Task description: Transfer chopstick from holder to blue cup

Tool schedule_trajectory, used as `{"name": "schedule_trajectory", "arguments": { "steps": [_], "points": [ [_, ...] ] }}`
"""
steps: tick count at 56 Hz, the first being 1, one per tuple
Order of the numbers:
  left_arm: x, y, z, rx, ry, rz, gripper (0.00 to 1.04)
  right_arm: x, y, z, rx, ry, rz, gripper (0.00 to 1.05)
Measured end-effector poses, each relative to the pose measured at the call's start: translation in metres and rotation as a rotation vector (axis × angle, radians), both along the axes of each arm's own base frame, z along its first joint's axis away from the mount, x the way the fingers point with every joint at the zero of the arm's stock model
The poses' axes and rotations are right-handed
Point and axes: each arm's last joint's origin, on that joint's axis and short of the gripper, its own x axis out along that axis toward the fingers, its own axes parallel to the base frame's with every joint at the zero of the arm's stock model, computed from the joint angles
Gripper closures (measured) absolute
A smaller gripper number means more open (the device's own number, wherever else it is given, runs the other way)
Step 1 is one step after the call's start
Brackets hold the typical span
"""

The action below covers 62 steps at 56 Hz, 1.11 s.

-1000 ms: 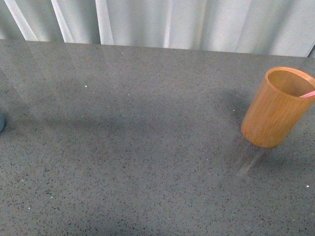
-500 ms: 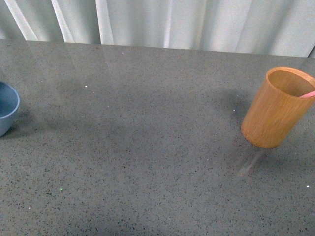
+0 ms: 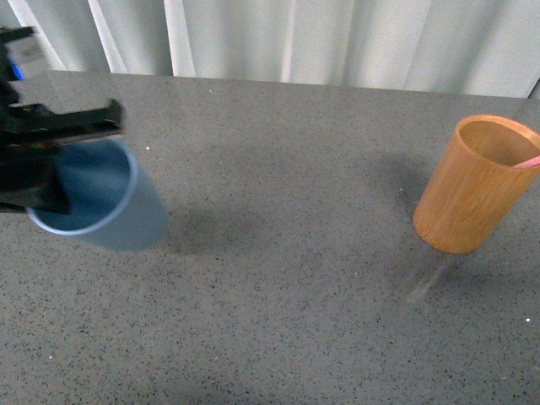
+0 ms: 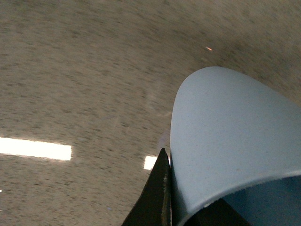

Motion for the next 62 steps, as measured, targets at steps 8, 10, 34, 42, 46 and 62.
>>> {"name": "schedule_trajectory", "arguments": {
  "steps": [8,10,34,42,46,62],
  "points": [
    [0.001,-0.043,0.004,-0.017,-0.006,-0.083,1.01,0.0,0.0,0.0,0.0,0.0,0.0,0.1],
    [0.004,-0.053,0.005,-0.017,-0.008,-0.092,1.01,0.0,0.0,0.0,0.0,0.0,0.0,0.1],
    [0.043,-0.11,-0.029,0.068,0.059,-0.083,1.01,0.0,0.0,0.0,0.0,0.0,0.0,0.1],
    [0.043,-0.119,-0.028,0.047,0.054,-0.096,0.89,0.0,0.0,0.0,0.0,0.0,0.0,0.1],
    [0.044,-0.12,-0.027,0.035,0.047,-0.098,0.8,0.0,0.0,0.0,0.0,0.0,0.0,0.1],
    [0.037,-0.087,0.022,-0.082,-0.111,-0.066,0.25,0.0,0.0,0.0,0.0,0.0,0.0,0.1]
  ]
}}
